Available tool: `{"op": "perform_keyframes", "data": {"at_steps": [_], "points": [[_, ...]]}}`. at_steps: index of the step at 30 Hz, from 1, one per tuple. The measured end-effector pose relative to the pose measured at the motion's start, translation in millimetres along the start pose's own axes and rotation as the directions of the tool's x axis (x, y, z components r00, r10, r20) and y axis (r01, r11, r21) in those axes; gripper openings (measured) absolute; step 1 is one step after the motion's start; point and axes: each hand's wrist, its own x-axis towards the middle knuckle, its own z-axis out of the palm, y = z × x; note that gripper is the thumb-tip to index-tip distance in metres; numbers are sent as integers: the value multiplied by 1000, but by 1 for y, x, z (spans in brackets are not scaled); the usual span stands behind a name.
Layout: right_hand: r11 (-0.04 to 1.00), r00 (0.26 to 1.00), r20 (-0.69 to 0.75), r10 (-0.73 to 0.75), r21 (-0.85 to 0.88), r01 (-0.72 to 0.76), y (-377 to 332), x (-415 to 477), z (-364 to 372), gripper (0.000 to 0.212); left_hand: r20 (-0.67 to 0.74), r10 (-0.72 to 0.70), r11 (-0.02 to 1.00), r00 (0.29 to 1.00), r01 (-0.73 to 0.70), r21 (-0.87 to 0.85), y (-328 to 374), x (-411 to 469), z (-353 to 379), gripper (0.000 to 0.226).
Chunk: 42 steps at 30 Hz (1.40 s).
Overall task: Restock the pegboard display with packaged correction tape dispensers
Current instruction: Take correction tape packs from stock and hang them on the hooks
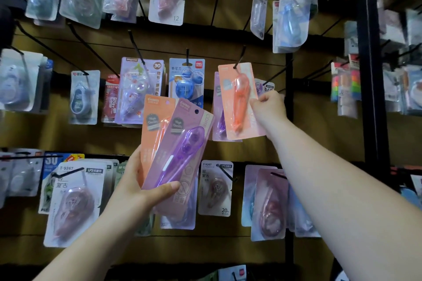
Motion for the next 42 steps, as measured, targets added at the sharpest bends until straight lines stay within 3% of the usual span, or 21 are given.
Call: {"op": "perform_keyframes", "data": {"at_steps": [6,9,11,13,15,18,25,31,38,42], "points": [[995,999,-53,4,-99,-10,6,-2,14,10,22,-6,1000,1000,6,6,1,2,0,101],[998,997,-56,-53,-46,50,13,-22,15,29,21,-2,1000,1000,3,-18,2,1,2,97],[991,992,-55,-114,67,118,16,-45,12,24,22,-7,999,1000,8,-33,2,1,3,91],[973,995,62,-74,222,59,20,-74,10,13,22,-3,999,1000,4,-54,-1,1,5,83],[942,952,305,-23,327,-81,23,-106,9,7,20,14,998,1000,-12,-63,-3,1,10,81],[939,887,460,-46,323,-118,28,-130,10,4,32,40,997,999,-38,-67,-4,-1,21,81],[920,895,446,-5,353,-171,26,-124,1,21,79,43,996,996,-37,-76,-4,-8,42,78],[879,909,413,52,413,-238,34,-125,-10,8,75,-5,995,997,13,-103,7,-16,56,35],[837,901,417,116,447,-315,42,-120,-18,11,122,-74,978,990,96,-186,8,-12,61,71],[809,922,360,146,493,-321,45,-113,-22,13,77,-42,994,996,49,-98,8,-11,58,76]]}}
